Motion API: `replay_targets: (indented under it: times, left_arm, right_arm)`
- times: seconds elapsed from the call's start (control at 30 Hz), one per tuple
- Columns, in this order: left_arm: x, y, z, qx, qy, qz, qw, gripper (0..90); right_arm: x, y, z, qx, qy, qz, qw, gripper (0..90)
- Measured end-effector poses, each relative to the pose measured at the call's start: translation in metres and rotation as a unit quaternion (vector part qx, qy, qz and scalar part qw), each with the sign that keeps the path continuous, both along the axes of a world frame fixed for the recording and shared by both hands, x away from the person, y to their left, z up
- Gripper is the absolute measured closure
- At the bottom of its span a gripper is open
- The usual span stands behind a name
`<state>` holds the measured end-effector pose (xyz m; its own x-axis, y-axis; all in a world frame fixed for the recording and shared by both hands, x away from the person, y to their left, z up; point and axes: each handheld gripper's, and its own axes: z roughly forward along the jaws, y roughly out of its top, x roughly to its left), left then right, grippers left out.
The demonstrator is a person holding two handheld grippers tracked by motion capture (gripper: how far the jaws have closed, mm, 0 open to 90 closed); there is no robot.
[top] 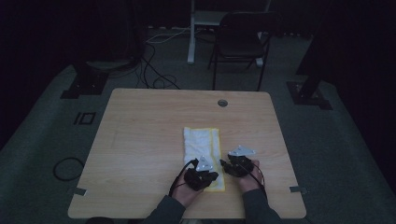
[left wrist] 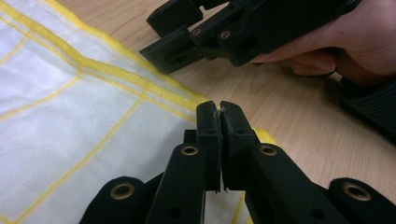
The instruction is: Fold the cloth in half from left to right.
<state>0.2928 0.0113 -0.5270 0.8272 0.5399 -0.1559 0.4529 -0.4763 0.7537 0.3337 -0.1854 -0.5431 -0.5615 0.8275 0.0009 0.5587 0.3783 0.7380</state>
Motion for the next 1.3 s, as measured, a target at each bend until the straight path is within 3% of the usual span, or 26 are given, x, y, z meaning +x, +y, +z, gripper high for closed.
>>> replay_targets:
  times: [0.3,0.53,0.7,0.83,0.87,0.97,1.03,1.3]
  left_arm:
    - [-0.001,-0.004,0.002,-0.011,-0.001,-0.007,0.9999,88.1]
    - [-0.007,-0.021,0.0,-0.011,-0.008,-0.031,0.9994,87.9]
    - [-0.003,-0.025,-0.016,0.003,0.013,-0.033,0.9994,87.2]
    - [-0.003,-0.023,-0.015,-0.007,0.019,-0.034,0.9992,78.0]
    - [-0.004,-0.02,-0.01,-0.021,0.014,-0.037,0.999,75.2]
    - [-0.005,-0.015,-0.005,-0.026,0.007,-0.034,0.9991,71.8]
    - [-0.003,0.001,0.002,-0.031,-0.002,-0.012,0.9995,71.5]
    - [0.007,0.035,0.0,-0.017,-0.011,0.035,0.9992,71.1]
  right_arm:
    - [0.001,0.001,-0.001,0.005,0.002,0.0,1.0,58.1]
    - [0.0,0.001,-0.002,0.006,0.002,-0.002,1.0,58.6]
    - [0.001,0.001,-0.001,0.0,0.003,-0.006,1.0,58.3]
    - [0.002,0.0,0.002,-0.004,0.0,-0.015,0.9999,58.3]
    - [0.004,-0.001,0.008,0.006,-0.009,-0.02,0.9997,58.5]
    - [0.005,0.0,0.012,0.012,-0.018,-0.018,0.9996,58.8]
    - [0.009,0.003,0.017,0.022,-0.025,-0.014,0.9994,59.6]
    - [0.029,0.021,0.019,0.032,-0.015,-0.002,0.9994,59.7]
